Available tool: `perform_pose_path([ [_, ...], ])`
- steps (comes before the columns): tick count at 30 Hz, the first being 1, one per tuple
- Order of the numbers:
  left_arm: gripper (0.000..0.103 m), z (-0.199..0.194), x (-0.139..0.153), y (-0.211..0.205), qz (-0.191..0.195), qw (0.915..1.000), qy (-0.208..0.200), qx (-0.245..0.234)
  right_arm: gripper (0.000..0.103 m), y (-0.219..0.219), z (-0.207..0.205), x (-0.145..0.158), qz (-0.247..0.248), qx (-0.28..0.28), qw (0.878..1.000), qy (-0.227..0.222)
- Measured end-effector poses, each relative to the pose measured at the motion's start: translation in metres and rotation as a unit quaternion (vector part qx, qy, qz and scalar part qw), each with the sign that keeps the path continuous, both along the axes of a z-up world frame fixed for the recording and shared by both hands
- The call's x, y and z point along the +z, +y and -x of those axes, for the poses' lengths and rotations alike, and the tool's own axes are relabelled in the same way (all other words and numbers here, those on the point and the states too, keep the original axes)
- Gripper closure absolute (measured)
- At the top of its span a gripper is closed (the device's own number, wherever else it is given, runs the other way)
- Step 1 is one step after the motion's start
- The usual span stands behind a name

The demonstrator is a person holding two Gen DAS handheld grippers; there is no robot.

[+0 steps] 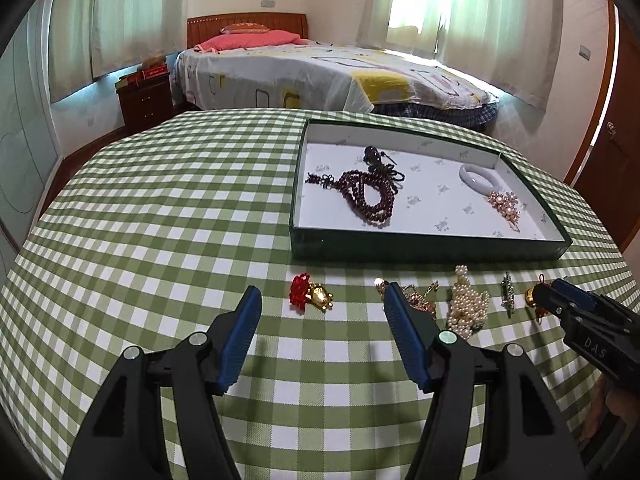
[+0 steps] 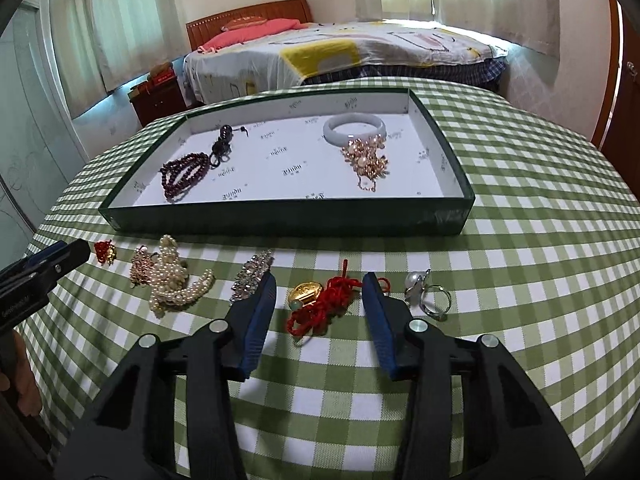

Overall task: Organize jewelry
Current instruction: 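Move both tools back toward the remaining brooches on the table, then grasp the red tassel charm with the right tool while the left tool grasps the red rose charm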

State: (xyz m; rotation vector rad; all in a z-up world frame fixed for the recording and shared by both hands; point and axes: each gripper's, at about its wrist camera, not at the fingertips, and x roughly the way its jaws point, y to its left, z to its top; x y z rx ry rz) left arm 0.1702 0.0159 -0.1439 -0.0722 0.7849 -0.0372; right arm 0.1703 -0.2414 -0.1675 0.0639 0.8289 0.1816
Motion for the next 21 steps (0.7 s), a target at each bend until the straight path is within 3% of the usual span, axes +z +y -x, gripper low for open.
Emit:
perform_pose_path([
  [8,0.041,-0.001,-0.006,0.0,-0.002,1.0,0.006,0.001,0.061,0.002,-0.006,-0.005,0.004,0.005,1.0,0.008],
  [10,0.041,-0.001,-0.007,0.001,-0.002,1.0,0.007,0.001,0.071,0.001,-0.006,-0.005,0.001,0.005,1.0,0.009],
  [15,0.041,-0.004,-0.009,0.001,-0.003,0.9999,0.01,0.005,0.085,-0.001,-0.006,-0.006,-0.016,0.01,1.0,0.011],
  [21,0.041,-0.011,-0.013,0.004,-0.005,0.9998,0.014,0.011,0.086,-0.001,-0.004,-0.006,-0.02,0.014,1.0,0.01],
])
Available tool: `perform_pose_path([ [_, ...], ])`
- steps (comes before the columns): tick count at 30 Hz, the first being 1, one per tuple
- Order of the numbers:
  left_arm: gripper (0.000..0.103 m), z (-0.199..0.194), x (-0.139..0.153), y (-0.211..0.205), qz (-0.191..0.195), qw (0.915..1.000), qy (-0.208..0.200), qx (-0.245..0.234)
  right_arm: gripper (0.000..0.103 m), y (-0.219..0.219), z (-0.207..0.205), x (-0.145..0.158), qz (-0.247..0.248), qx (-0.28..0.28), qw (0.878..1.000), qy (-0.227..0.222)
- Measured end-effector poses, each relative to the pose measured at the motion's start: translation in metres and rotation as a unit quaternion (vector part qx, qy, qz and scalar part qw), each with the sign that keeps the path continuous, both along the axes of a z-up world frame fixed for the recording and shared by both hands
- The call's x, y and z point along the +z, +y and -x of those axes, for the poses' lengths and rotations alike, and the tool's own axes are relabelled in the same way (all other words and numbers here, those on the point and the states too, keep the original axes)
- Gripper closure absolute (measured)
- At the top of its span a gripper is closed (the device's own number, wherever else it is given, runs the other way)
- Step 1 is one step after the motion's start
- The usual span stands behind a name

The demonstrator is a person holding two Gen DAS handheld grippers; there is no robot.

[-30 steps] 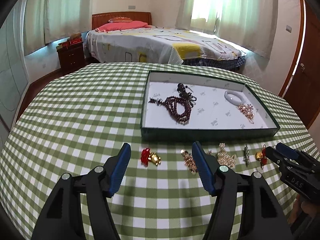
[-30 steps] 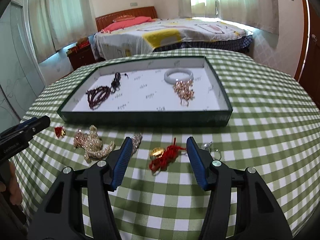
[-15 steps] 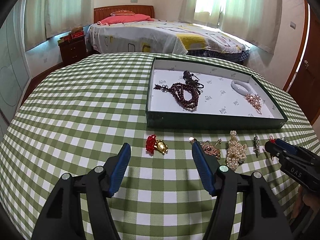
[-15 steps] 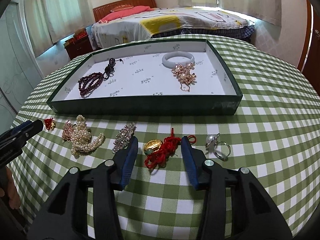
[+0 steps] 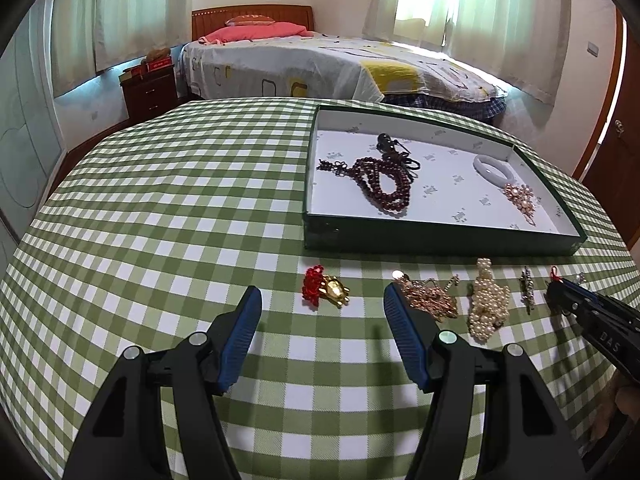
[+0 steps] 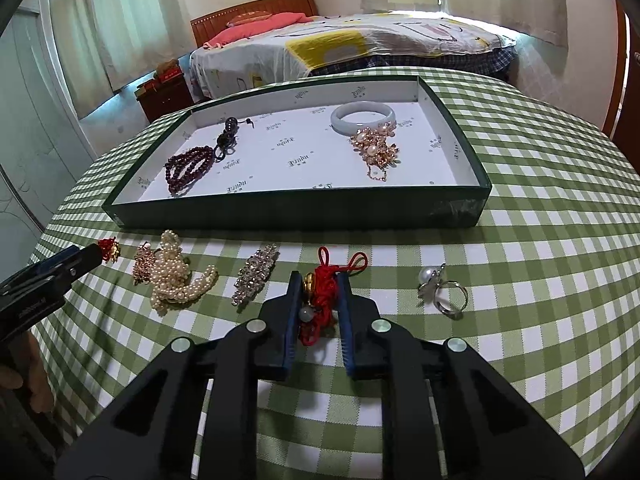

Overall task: Organize jewelry
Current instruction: 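Grasp the red tassel charm with the right tool while the left tool grasps the red rose charm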

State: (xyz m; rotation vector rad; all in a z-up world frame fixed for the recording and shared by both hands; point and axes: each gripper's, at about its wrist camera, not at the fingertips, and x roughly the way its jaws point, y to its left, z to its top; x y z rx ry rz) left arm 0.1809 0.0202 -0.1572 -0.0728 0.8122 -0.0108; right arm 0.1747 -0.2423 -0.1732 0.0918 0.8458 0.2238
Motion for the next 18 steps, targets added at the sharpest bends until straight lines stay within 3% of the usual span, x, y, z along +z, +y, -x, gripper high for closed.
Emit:
perform_pose_path([
  [7,0.043,-0.016,-0.008,0.006,-0.003,0.9998,0.017,0.004,0.086,0.0,-0.001,-0.001,-0.002,0.003,1.0,0.0],
  [13,0.059,-0.022,-0.014,0.002,-0.006,0.9996,0.028,-0.008,0.086,0.0,-0.001,-0.001,-0.002,0.004,1.0,-0.001],
  [18,0.081,-0.02,-0.014,0.004,-0.003,0.9996,0.024,-0.014,0.086,0.0,-0.001,-0.001,-0.002,0.004,1.0,-0.001],
])
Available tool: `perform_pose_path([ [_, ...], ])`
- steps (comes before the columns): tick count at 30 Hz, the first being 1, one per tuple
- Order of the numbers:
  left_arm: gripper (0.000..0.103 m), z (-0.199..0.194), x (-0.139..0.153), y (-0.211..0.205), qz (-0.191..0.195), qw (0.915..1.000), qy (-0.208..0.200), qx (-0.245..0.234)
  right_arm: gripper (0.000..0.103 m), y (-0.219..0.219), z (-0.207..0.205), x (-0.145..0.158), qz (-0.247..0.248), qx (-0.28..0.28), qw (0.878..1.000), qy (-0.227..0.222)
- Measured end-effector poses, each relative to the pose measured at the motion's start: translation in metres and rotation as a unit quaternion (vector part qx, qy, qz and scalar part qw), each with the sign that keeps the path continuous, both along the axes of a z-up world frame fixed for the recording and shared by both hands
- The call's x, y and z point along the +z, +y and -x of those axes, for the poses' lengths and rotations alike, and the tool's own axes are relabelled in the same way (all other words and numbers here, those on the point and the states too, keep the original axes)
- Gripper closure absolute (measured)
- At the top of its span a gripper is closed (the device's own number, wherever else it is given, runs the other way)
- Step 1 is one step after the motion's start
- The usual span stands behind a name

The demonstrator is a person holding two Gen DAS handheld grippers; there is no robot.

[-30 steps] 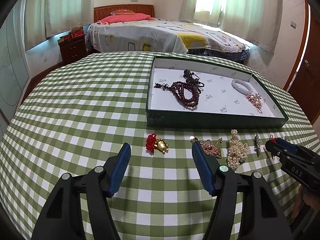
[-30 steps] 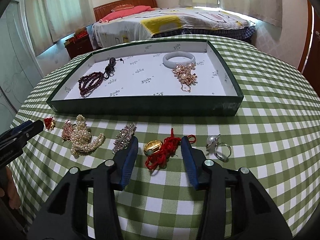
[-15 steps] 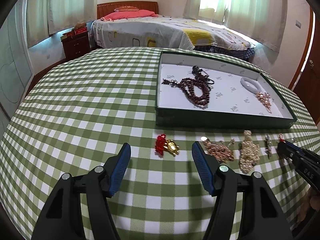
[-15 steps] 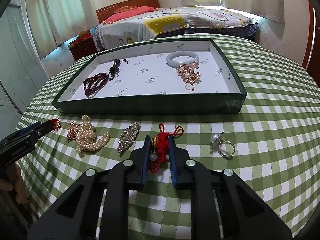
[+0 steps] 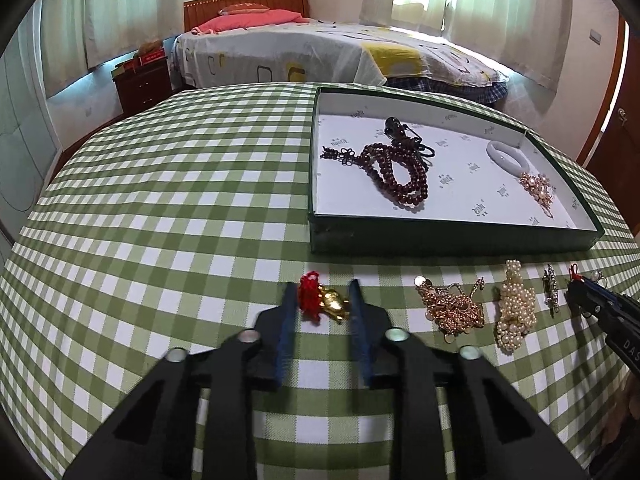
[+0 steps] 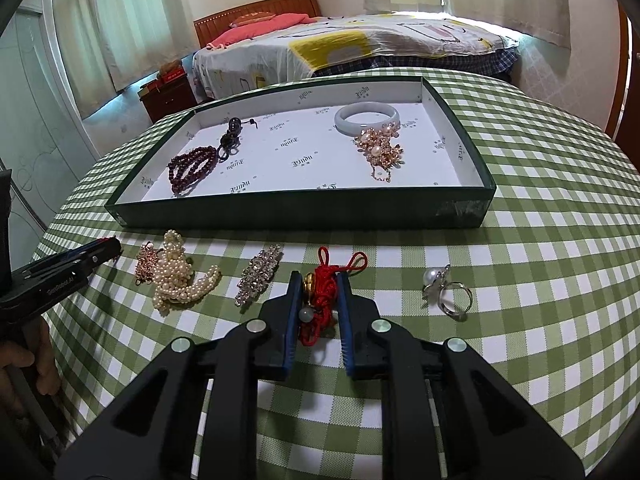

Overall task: Organize jewelry
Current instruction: 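Grasp the red tassel charm with the right tool while the left tool grasps the red rose charm, then lift and carry both red charms over the green box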

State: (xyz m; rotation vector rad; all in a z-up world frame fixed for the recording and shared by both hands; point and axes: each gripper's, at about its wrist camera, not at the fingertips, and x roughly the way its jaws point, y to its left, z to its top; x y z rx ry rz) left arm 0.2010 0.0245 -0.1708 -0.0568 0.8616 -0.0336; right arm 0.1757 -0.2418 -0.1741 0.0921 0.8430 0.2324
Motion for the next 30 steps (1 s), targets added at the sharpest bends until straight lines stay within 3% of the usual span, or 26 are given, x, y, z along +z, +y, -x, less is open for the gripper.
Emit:
perform_pose_path([
  [4,0.09,0.003,0.0,0.004,0.002,1.0,-0.003,-0.002,0.086,0.0,0.001,0.0,0.0,-0.001,1.0,-0.001],
  [30,0.091,0.023,0.015,0.002,-0.011,0.9994,-0.031,-0.012,0.086,-0.005,0.01,0.014,0.003,-0.005,1.0,-0.02],
])
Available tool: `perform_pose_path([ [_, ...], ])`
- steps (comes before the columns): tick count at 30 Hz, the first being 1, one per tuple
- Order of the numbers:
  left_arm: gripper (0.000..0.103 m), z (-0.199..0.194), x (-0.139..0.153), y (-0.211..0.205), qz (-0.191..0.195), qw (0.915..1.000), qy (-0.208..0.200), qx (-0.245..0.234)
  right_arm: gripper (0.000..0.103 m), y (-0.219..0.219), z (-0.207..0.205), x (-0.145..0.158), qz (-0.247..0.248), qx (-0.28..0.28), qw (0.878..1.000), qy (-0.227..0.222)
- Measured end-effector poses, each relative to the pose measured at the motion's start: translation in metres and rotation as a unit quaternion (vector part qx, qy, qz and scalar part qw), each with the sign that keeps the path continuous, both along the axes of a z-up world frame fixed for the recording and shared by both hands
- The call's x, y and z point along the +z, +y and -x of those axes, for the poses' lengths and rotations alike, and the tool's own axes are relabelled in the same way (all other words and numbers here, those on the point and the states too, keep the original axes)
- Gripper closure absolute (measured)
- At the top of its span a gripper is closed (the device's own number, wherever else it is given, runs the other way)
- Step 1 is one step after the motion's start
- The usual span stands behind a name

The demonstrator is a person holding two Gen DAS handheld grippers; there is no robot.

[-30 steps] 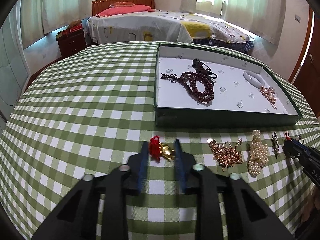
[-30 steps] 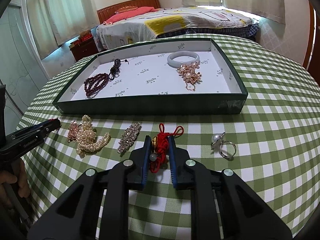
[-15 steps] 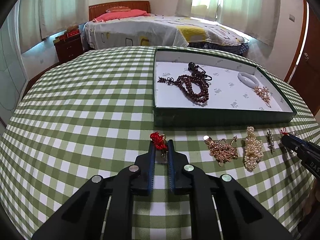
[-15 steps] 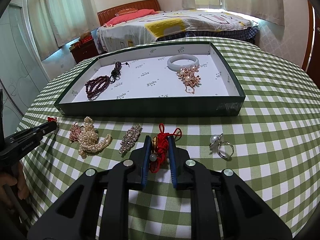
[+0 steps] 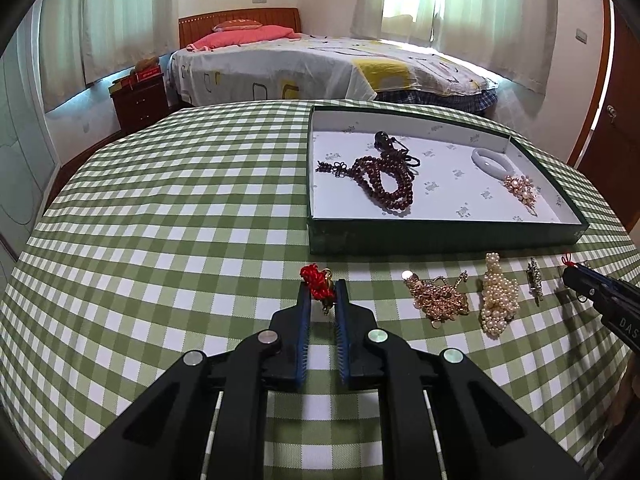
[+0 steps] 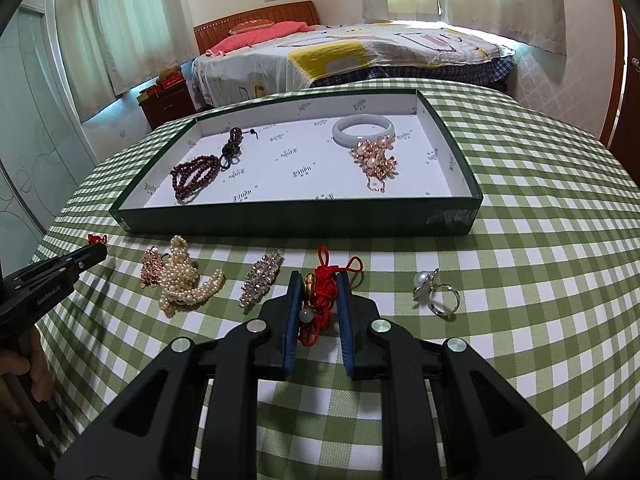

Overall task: Organize jewelry
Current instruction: 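Lift and carry both red charms over the green box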

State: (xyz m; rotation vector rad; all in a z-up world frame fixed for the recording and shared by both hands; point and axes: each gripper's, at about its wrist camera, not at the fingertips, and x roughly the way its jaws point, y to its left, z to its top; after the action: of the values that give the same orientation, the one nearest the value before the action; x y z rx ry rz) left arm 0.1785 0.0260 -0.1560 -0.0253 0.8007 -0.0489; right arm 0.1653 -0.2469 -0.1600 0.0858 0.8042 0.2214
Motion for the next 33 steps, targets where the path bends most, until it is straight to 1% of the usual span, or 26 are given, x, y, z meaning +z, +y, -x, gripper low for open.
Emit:
perform_pose_path([
  [6,0.091,0.005,0.018,-0.005,0.006,0.9997,-0.021,-0.006,0.086,-0.001,0.003,0.018,-0.004,0.0,1.0,-0.019],
  [13,0.09,0.002,0.055,-0.021,0.02,0.9976,-0.061,-0.028,0.086,0.002,-0.001,0.051,-0.007,0.006,0.998,-0.06],
  [19,0.09,-0.015,0.08,-0.04,0.024,0.9939,-0.097,-0.047,0.086,0.009,-0.02,0.074,0.002,0.014,0.996,-0.093],
  [24,0.09,-0.041,0.096,-0.061,0.039,0.9905,-0.117,-0.06,0.086,0.017,-0.044,0.09,0.002,0.019,0.993,-0.116],
  [27,0.09,-0.055,0.098,-0.072,0.045,0.9887,-0.127,-0.065,0.086,0.021,-0.056,0.093,0.002,0.02,0.992,-0.126],
  [29,0.09,-0.063,0.093,-0.079,0.046,0.9886,-0.125,-0.069,0.086,0.024,-0.066,0.087,0.004,0.022,0.992,-0.122],
  [30,0.09,-0.069,0.087,-0.083,0.044,0.9893,-0.12,-0.07,0.086,0.025,-0.072,0.082,0.005,0.024,0.993,-0.114],
  [33,0.09,-0.084,0.064,-0.091,0.041,0.9927,-0.088,-0.072,0.086,0.029,-0.084,0.061,0.01,0.028,0.996,-0.088],
])
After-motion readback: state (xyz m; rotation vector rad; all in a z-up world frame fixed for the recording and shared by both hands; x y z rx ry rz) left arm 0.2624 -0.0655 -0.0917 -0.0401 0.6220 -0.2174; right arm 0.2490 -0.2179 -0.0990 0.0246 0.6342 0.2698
